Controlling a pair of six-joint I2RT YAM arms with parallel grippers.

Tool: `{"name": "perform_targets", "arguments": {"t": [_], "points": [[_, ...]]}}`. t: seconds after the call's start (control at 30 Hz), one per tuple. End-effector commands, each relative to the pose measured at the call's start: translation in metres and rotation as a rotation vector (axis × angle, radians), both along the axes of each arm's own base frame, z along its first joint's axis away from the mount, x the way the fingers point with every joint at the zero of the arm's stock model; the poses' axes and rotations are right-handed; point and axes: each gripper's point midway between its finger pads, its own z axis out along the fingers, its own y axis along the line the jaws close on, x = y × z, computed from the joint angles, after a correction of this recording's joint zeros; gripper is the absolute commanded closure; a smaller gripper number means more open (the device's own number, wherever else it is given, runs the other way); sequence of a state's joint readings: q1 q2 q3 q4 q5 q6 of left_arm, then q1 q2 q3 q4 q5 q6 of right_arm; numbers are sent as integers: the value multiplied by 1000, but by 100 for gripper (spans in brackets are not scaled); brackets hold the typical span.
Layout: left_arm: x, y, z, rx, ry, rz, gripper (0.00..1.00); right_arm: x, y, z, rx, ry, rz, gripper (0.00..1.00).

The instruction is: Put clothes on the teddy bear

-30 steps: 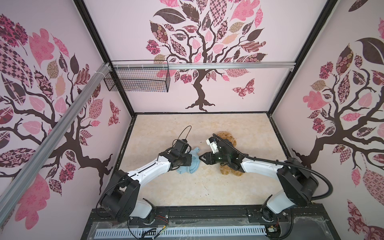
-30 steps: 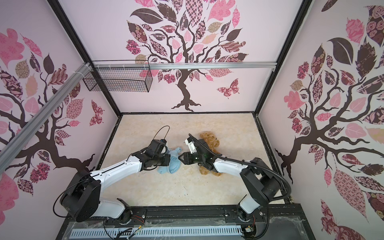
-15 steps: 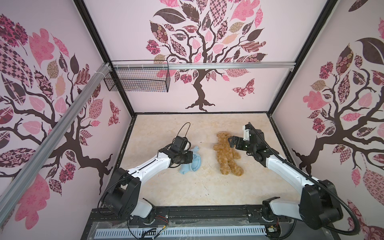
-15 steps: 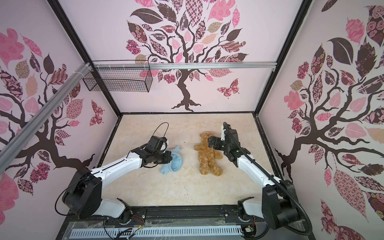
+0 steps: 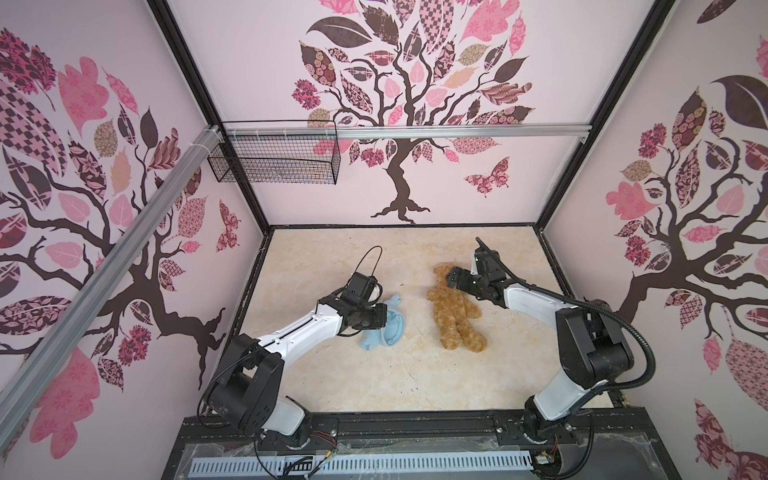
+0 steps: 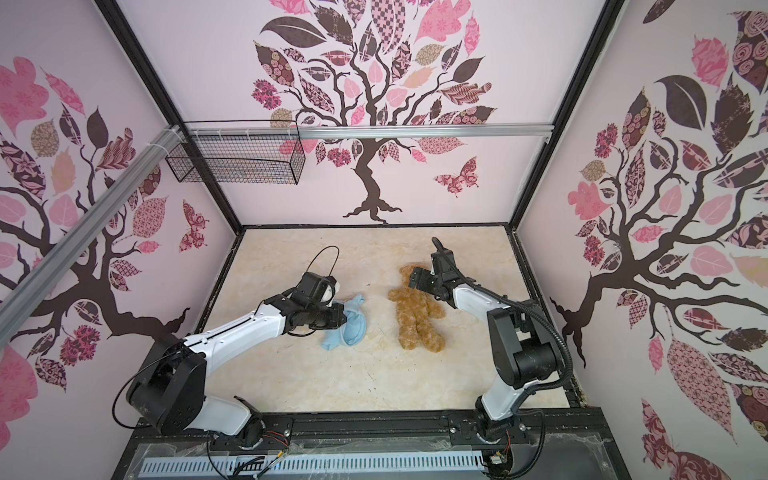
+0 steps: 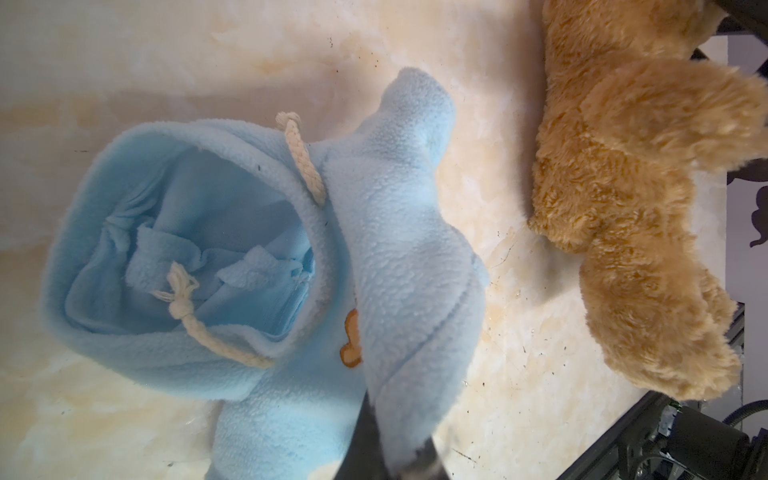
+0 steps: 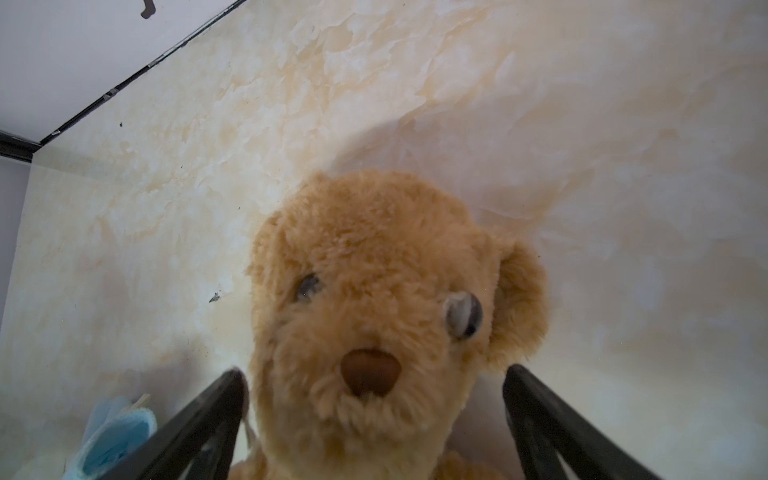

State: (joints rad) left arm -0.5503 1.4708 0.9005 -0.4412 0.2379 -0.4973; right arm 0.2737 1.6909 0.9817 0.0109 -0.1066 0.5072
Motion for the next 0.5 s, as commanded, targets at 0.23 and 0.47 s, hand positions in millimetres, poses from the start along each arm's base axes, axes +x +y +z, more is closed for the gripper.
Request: {"name": "perform_targets", "arguments": {"t": [0.23,0.47], "points": [[9,-6,16,-23,-48,-12,100,27,13,-36,44,86,-56,0],[7,-8,21,-48,-36,-2,100,31,11,-50,20,65,-44,15]]}}
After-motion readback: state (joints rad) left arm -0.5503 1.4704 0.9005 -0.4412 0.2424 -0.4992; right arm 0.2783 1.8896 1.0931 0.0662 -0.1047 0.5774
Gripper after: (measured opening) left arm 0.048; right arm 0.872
